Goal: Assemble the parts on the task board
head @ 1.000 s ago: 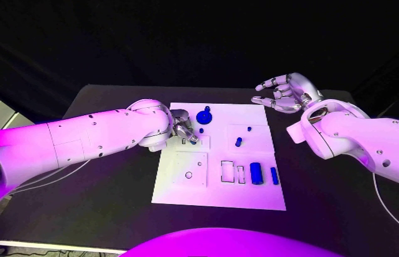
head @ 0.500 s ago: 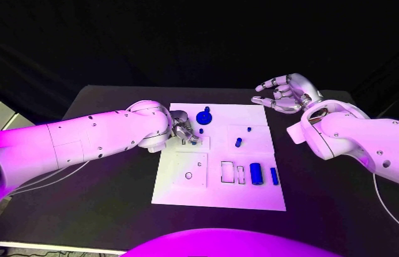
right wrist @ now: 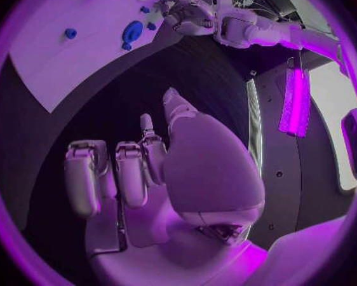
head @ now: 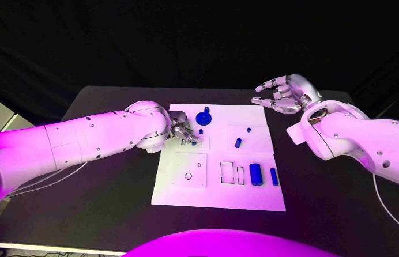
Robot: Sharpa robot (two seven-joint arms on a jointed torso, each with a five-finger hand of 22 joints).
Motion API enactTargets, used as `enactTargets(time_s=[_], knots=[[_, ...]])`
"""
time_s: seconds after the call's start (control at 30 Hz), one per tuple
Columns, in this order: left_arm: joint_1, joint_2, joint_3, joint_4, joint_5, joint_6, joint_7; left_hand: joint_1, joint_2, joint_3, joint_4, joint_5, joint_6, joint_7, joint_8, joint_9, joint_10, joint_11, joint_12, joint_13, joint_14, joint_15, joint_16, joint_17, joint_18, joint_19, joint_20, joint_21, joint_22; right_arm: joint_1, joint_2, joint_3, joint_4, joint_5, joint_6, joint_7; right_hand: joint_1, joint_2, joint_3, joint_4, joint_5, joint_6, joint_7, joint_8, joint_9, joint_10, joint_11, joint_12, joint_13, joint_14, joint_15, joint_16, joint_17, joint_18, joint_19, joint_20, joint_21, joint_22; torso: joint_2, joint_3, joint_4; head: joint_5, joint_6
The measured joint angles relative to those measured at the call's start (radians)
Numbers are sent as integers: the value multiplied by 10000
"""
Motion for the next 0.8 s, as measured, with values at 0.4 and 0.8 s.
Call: enactTargets(time_s=[0.4, 0.8], knots=[[135, -211, 454, 334, 23, 15, -34, 0, 0, -113, -5, 0, -19, 19, 0, 0, -44, 41, -110, -97, 0, 0, 0, -1, 0, 0, 0, -64, -1, -15, -6, 0, -72, 0, -2, -1, -1, -3, -13, 36, 0, 0, 0, 0, 0, 0, 0, 0, 0, 0, 0, -38, -2, 0, 0, 0, -1, -1, -6, -6, 1, -14, 88], [1196, -192, 742, -430, 300, 659, -67, 503, 503, -508, 11, 120, -941, 466, -577, -191, -1084, 394, -1163, -1395, 14, 275, -115, -2, 0, -556, 198, -426, -1, -24, -1, 0, -183, 0, -4, 0, -79, -1, 1, 56, 0, 0, 0, 0, 0, 0, 0, 0, 0, 0, 0, -39, -3, -1, 0, 0, -1, 7, -6, 7, 1, 26, 186]])
